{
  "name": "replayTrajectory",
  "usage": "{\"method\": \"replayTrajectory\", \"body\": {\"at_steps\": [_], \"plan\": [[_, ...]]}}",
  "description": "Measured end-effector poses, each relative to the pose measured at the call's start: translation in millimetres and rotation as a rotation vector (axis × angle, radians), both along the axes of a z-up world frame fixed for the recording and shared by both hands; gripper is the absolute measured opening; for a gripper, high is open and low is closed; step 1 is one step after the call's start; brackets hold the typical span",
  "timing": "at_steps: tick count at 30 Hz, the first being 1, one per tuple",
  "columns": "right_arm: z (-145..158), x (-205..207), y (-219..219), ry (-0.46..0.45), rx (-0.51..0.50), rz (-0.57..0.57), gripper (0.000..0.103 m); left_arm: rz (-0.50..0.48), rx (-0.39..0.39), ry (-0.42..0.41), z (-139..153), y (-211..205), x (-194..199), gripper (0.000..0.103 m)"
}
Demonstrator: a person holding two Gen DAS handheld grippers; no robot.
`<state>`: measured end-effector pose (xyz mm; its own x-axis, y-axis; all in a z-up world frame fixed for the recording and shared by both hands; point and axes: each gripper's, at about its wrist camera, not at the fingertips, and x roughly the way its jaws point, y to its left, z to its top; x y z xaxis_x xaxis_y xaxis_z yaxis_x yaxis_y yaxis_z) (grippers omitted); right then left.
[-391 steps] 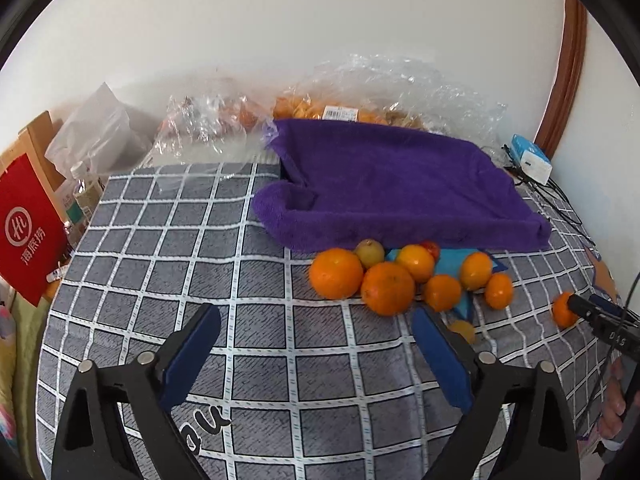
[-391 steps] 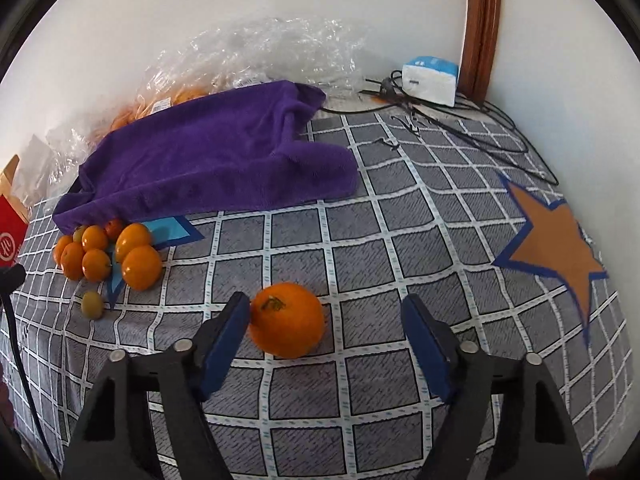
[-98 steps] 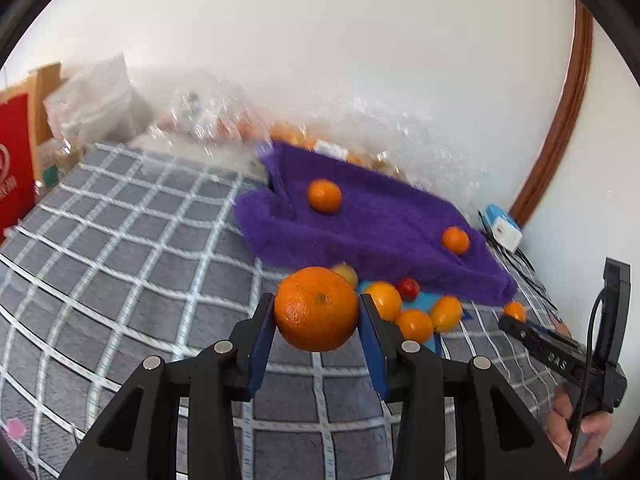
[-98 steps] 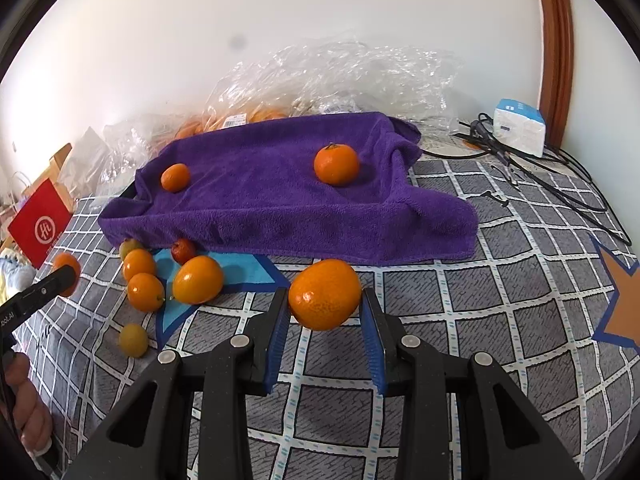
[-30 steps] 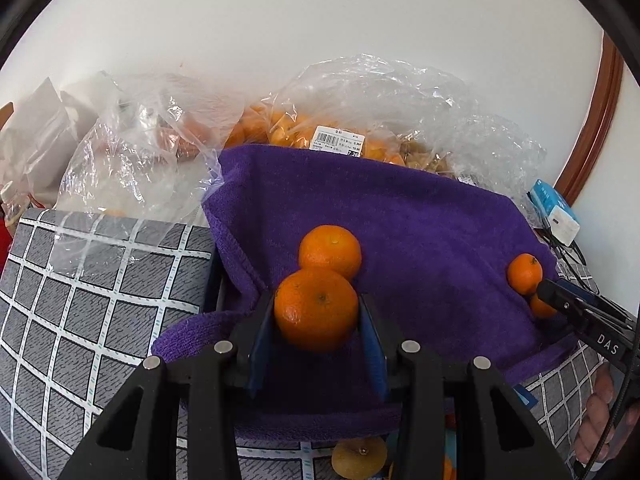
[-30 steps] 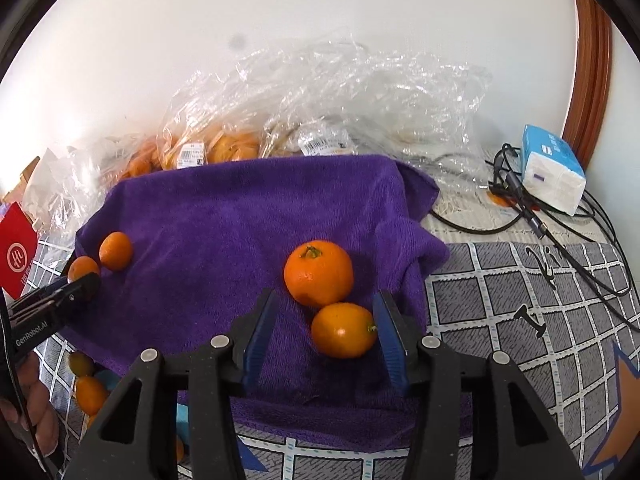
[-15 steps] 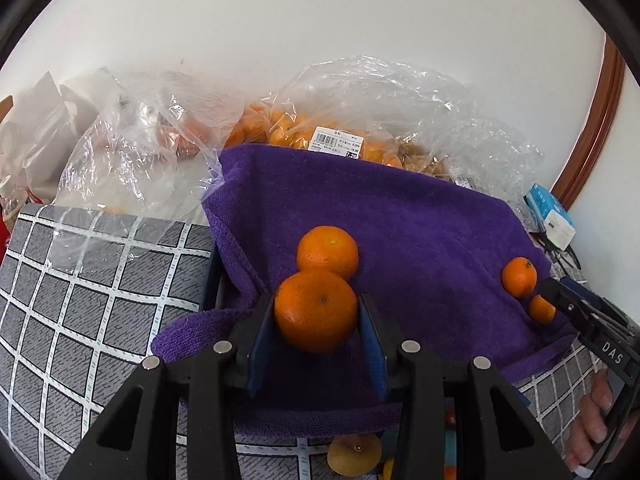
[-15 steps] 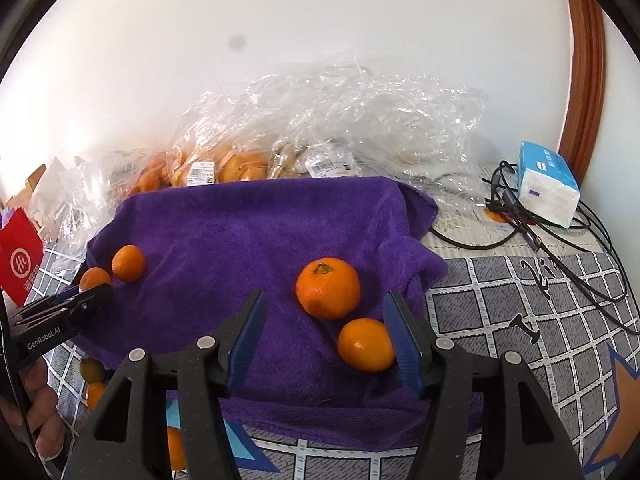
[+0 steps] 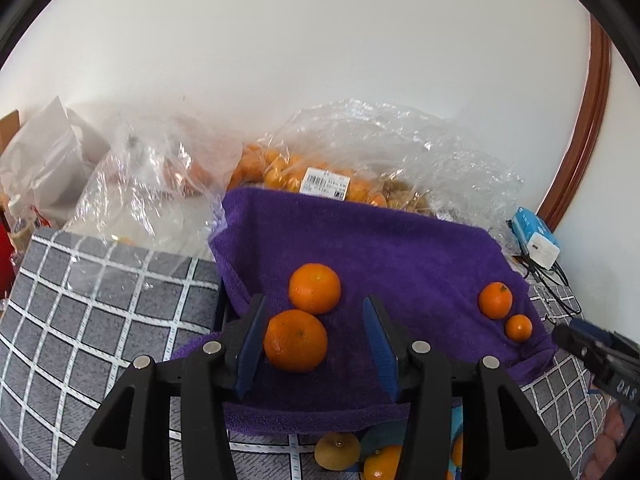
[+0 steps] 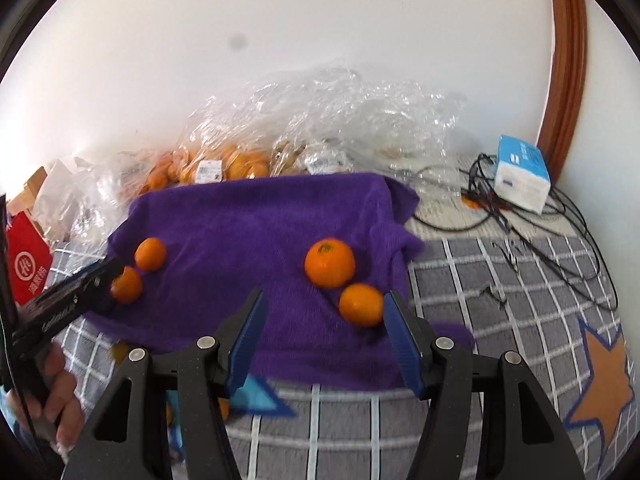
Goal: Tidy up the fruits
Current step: 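Grasp a large orange beside the blue star mat with the right tool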
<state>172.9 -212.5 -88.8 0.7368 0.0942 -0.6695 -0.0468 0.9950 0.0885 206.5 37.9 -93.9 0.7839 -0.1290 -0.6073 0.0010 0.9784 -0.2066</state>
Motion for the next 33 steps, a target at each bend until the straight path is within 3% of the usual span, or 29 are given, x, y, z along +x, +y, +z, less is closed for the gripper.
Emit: {"method": "replayTrajectory", "body": {"at_steps": [5, 10, 16, 25, 29, 33], "plan": [[-10.8, -28.8, 11.3, 0.016, 0.026, 0.051, 0.044, -0.005, 0.010, -0.007, 16.6, 1.0, -9.6, 0.047], [-32.7, -42.2, 35.6, 0.062, 0.048, 0.152, 0.043, -0.006, 0.055, 0.009, 23.3, 9.5, -46.2, 0.047], [-49.4, -40.6, 60.5, 0.108, 0.112, 0.229, 0.043, 0.018, 0.082, 0.077, 6.5, 30.5, -88.2, 0.047], [-67.1, -16.8, 72.7, 0.183, 0.132, 0.214, 0.044, 0.044, 0.014, 0.150, -12.3, 53.5, -111.2, 0.047], [-63.4, -15.6, 70.5, 0.171, 0.125, 0.209, 0.036, 0.018, 0.010, 0.176, -12.6, 43.8, -103.3, 0.047], [-50.6, -31.3, 54.2, 0.100, 0.016, 0.170, 0.036, -0.022, 0.056, 0.185, -11.3, 24.9, -99.6, 0.047]]}}
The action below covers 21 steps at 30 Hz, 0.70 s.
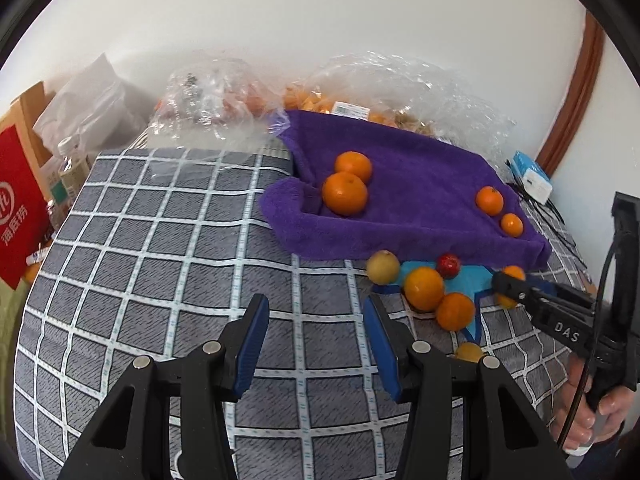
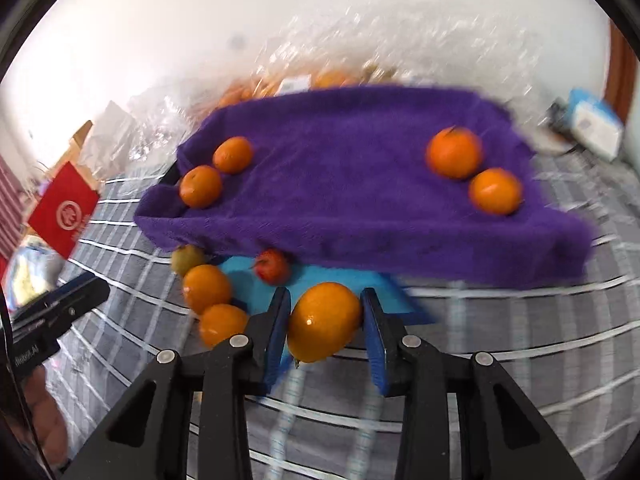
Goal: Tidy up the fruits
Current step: 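Grasp a large orange beside the blue star mat with the right tool, then grasp the yellow-green fruit with the left tool while the right tool holds its orange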
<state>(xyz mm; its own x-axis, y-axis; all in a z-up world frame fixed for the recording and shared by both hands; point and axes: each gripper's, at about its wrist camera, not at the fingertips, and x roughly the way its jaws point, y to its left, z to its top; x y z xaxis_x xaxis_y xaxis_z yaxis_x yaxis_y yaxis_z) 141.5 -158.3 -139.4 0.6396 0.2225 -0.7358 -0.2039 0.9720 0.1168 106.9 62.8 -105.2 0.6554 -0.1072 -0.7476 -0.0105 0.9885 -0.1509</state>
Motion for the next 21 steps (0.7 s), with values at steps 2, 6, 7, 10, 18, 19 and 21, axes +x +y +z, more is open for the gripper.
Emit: {"method": "replayTrajectory", "body": {"at_steps": [2, 6, 7, 10, 18, 19, 21], "plan": [[-1.2, -3.2, -5.8, 0.009, -0.052, 0.007, 0.036, -0.019, 0.018, 0.013, -3.0, -8.7, 1.6, 0.047], [-14.6, -3.4, -14.4, 0.048, -0.072, 0.034, 0.036, -0.027, 0.020, 0.027, -10.2, -17.9, 4.4, 0.047], [-16.9, -3.5, -14.0, 0.052, -0.074, 0.032, 0.037, -0.022, 0.019, 0.038, -13.2, -20.1, 5.7, 0.047], [-19.8, -12.1, -14.4, 0.033, -0.089, 0.025, 0.039, -0.024, 0.015, 0.071, -19.1, -22.4, 6.3, 0.047], [-14.2, -12.3, -18.5, 0.036, -0.082, 0.000, 0.038, -0.035, 0.002, 0.066, -17.1, -25.1, 8.7, 0.047], [-10.4, -11.9, -21.1, 0.025, -0.085, -0.007, 0.038, -0.038, -0.002, 0.059, -14.7, -26.2, 11.2, 0.047], [-5.0, -11.2, -27.2, -0.009, -0.083, -0.018, 0.038, -0.040, -0.005, 0.045, -10.2, -30.3, 19.4, 0.047]]}}
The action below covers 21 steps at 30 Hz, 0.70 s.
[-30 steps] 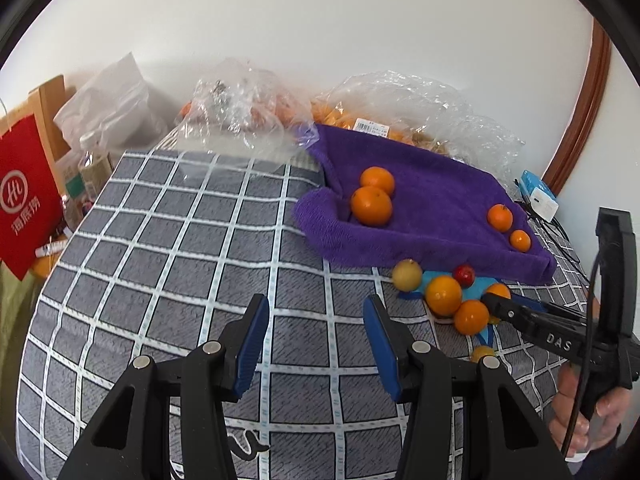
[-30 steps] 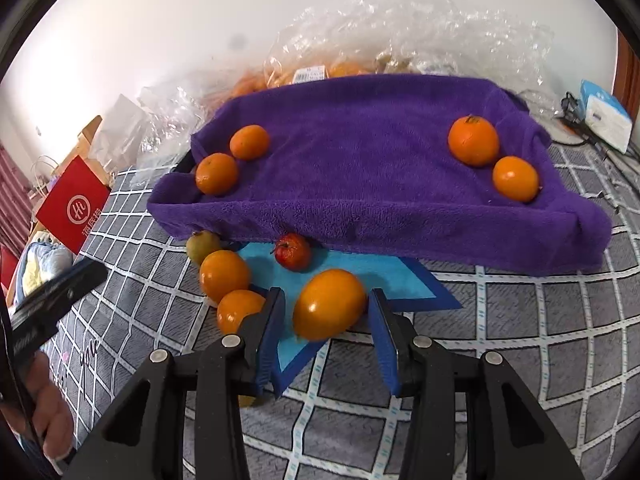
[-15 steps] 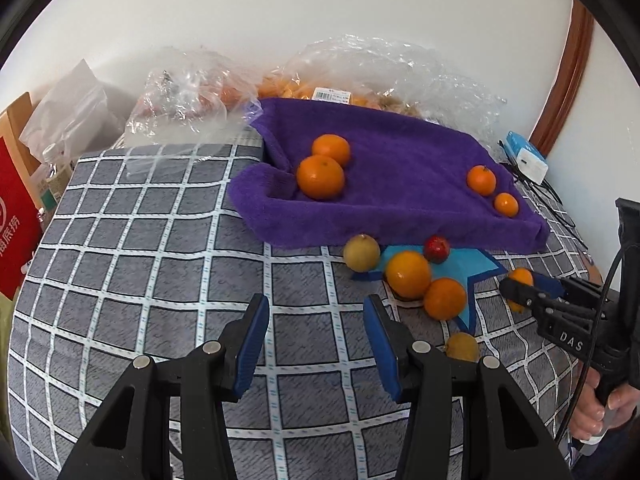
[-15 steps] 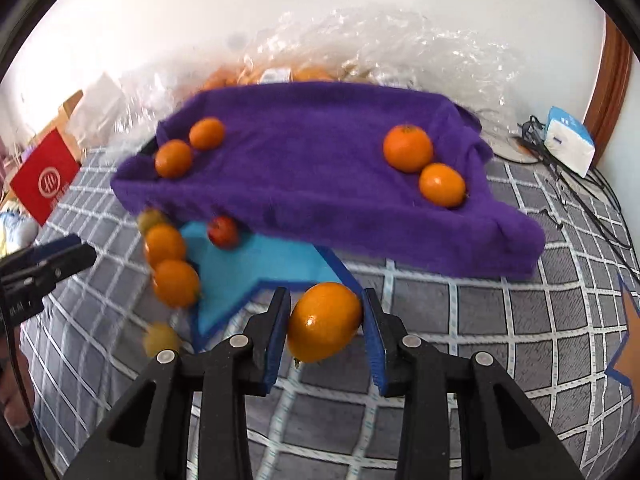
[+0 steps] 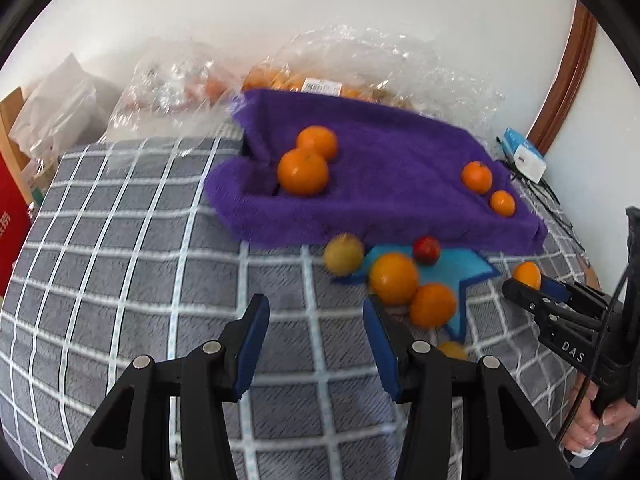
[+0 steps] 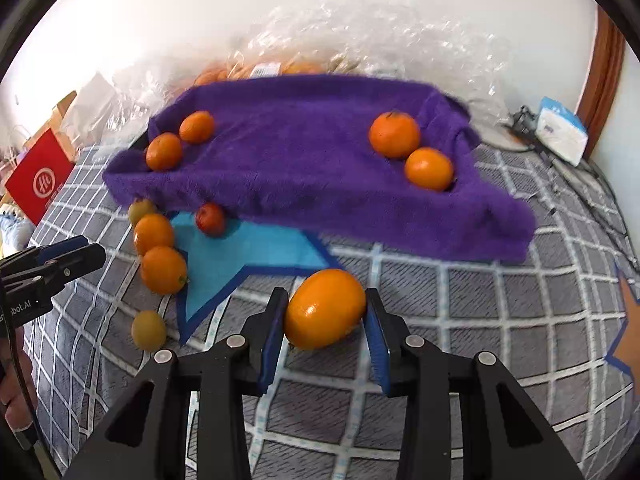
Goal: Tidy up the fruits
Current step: 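Grasp the yellow-green fruit with the left tool while the right tool holds its orange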
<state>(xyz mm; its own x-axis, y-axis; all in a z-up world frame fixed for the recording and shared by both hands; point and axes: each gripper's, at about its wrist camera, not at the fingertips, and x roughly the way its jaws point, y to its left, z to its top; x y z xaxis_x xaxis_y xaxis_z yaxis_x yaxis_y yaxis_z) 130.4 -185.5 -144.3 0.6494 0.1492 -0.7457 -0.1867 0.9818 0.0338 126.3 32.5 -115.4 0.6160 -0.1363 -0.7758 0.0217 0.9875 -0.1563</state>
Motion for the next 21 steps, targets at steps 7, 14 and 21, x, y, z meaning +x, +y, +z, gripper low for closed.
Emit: {"method": "replayTrajectory", "body": {"at_steps": [7, 14, 21], "plan": [[-5.1, 4.9, -28.6, -0.025, 0.106, -0.042, 0.038, 0.020, -0.008, -0.001, -6.0, -5.1, 25.6, 0.043], [-11.2, 8.6, -48.2, -0.009, 0.171, -0.107, 0.038, -0.007, -0.079, -0.003, -19.7, -10.3, 37.2, 0.025], [-13.7, 8.5, -52.9, -0.009, 0.199, -0.117, 0.038, 0.020, -0.017, -0.032, -5.8, -6.0, 14.4, 0.025]]}}
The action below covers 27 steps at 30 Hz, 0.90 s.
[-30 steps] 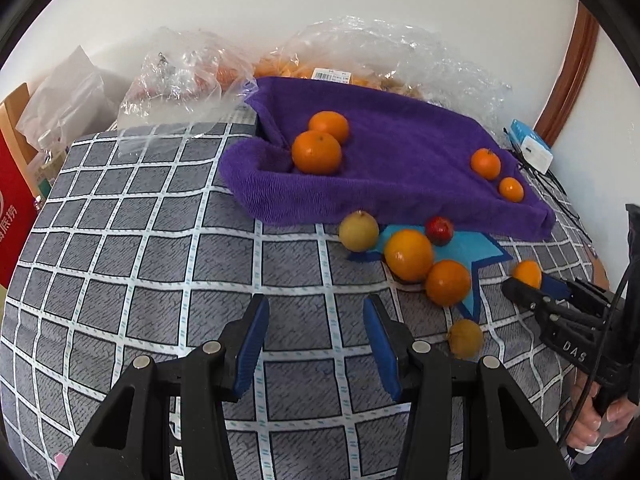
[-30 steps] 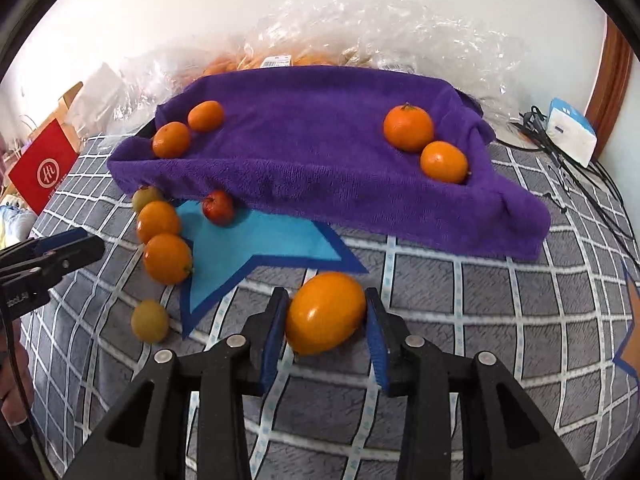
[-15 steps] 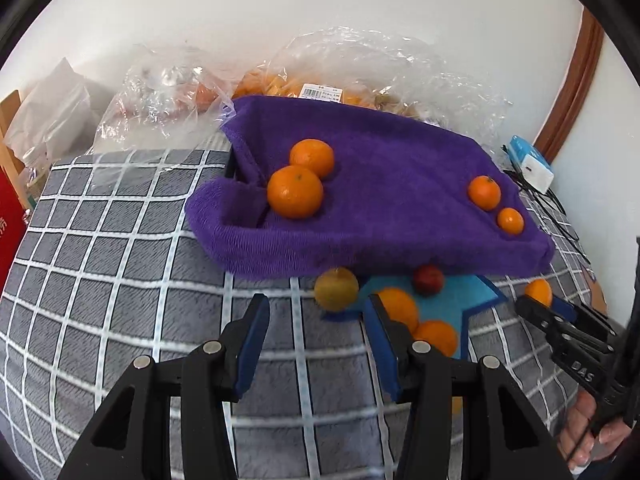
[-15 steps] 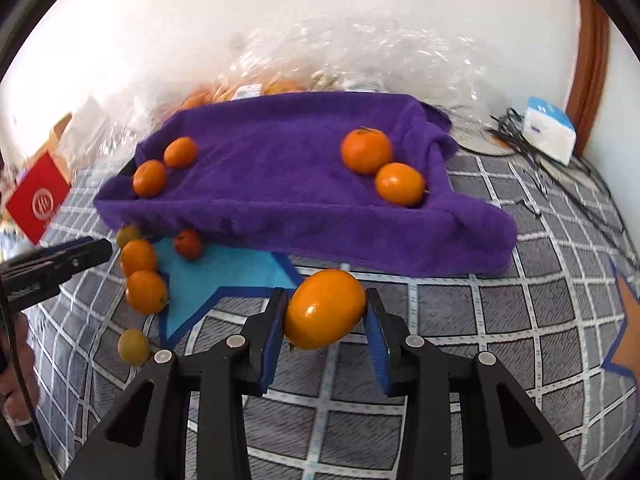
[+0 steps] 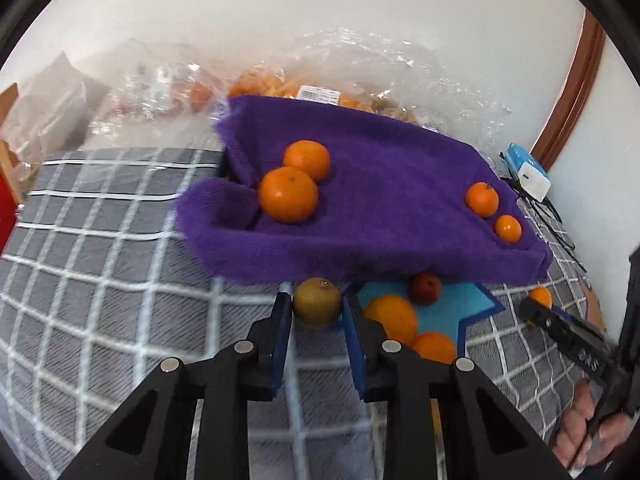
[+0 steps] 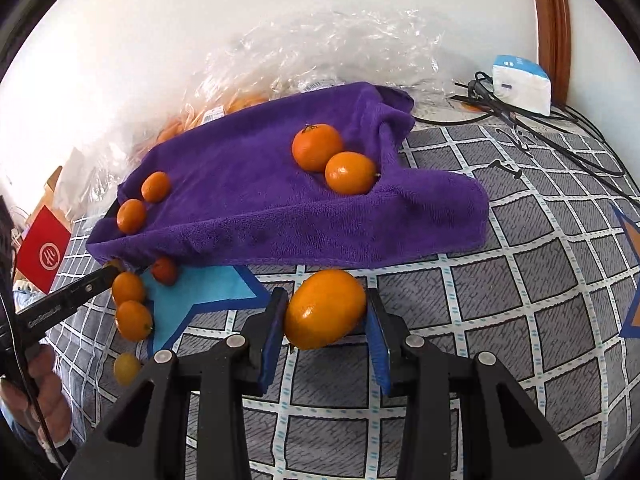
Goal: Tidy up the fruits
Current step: 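Grasp the yellow-green fruit with the left tool while the right tool holds its orange, then carry the held orange and yellow-green fruit up over the purple towel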
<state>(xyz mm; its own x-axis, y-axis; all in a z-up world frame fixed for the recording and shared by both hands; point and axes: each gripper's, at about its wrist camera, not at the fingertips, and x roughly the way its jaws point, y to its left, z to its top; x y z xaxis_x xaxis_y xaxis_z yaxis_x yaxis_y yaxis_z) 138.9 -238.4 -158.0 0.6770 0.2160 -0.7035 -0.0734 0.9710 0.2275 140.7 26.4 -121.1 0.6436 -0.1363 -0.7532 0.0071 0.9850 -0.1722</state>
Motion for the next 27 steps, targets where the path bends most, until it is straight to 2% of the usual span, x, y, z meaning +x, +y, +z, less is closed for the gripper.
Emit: {"method": "replayTrajectory", "body": {"at_steps": [3, 7, 9, 11, 17, 20, 23, 27], "plan": [[-0.5, -1.3, 3.9, 0.000, -0.019, 0.008, 0.038, 0.018, 0.056, -0.006, 0.7, 10.0, -21.5, 0.025], [-1.0, -2.4, 10.4, -0.003, -0.050, 0.026, 0.038, 0.018, 0.034, 0.024, -12.0, 20.2, -31.4, 0.027], [-1.4, -3.0, 13.6, -0.005, -0.064, 0.038, 0.038, 0.022, 0.004, 0.009, -16.3, 22.3, -30.7, 0.027], [-1.6, -3.4, 16.2, -0.005, -0.069, 0.051, 0.038, 0.033, 0.000, 0.003, -18.6, 21.8, -27.3, 0.031], [-2.6, -4.4, 23.9, -0.006, -0.103, 0.090, 0.038, 0.050, 0.054, -0.007, -19.9, 16.2, -26.3, 0.033], [-3.1, -4.7, 25.5, -0.006, -0.118, 0.095, 0.038, 0.036, 0.017, -0.009, -20.9, 19.8, -27.7, 0.037], [-3.6, -4.6, 25.8, -0.005, -0.125, 0.097, 0.038, 0.038, -0.018, -0.014, -21.6, 25.1, -28.7, 0.037], [-3.9, -4.2, 25.6, -0.003, -0.124, 0.105, 0.040, 0.047, -0.017, -0.017, -21.9, 24.5, -30.2, 0.035]]}}
